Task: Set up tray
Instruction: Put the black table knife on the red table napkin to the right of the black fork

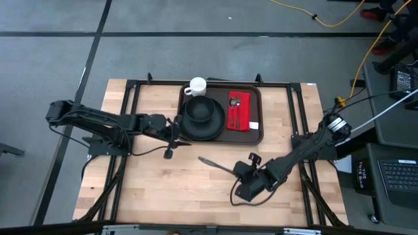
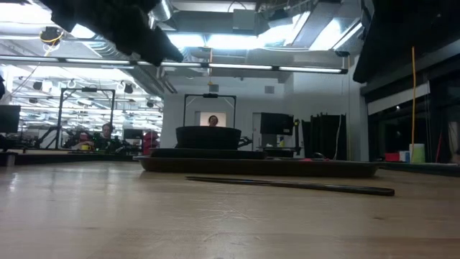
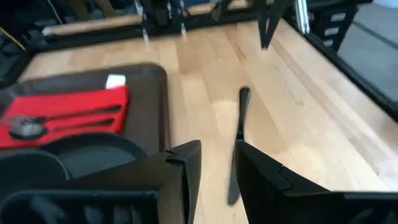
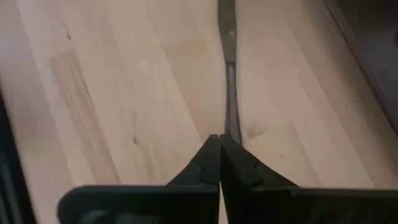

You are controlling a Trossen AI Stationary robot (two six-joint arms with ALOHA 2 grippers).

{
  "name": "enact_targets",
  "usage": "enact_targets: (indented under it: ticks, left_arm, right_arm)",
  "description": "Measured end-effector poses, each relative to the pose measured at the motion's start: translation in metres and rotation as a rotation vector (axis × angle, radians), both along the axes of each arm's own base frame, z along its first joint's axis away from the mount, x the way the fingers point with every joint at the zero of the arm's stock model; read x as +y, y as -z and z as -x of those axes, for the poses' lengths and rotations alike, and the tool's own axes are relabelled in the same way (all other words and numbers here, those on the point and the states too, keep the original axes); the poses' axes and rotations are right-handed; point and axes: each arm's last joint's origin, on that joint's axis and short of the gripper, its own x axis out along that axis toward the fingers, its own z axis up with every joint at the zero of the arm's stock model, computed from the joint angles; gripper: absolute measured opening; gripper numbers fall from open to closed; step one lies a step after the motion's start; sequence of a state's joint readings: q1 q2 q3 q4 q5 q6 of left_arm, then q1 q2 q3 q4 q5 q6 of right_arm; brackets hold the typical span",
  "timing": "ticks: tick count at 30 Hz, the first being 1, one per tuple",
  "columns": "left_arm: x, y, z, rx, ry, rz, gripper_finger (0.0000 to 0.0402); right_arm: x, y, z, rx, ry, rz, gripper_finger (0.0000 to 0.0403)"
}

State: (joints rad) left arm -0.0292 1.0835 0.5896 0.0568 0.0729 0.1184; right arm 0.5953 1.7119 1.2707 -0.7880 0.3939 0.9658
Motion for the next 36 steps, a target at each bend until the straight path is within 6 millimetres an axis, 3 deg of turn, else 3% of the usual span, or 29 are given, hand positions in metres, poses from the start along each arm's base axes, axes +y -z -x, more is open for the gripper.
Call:
enact_targets:
  ticks: [7,16,22,30,36]
  left_arm:
    - [-0.001,0.011,-0.007,0.047,-0.003,0.01,0.0089]
    - [-0.001,0.017,-0.01,0.079,-0.009,0.022,0.0091]
    - [-0.001,0.015,-0.011,0.06,-0.017,0.039,0.0093]
    - [-0.001,0.013,-0.012,0.038,-0.031,0.069,0.0094]
    - [-0.005,0.013,-0.012,0.041,-0.025,0.063,0.0117]
  right_arm:
    - [0.015,0.007,0.006,0.0,-0.039,0.036,0.0004]
    - [0.018,0.007,0.01,0.023,-0.06,0.038,0.0021]
    - [0.01,0.011,0.012,0.13,-0.059,0.007,0.0009]
    - [-0.007,0.037,0.011,0.173,-0.1,0.013,0.0004]
    - [-0.015,0.043,0.008,0.177,-0.122,0.014,0.0003]
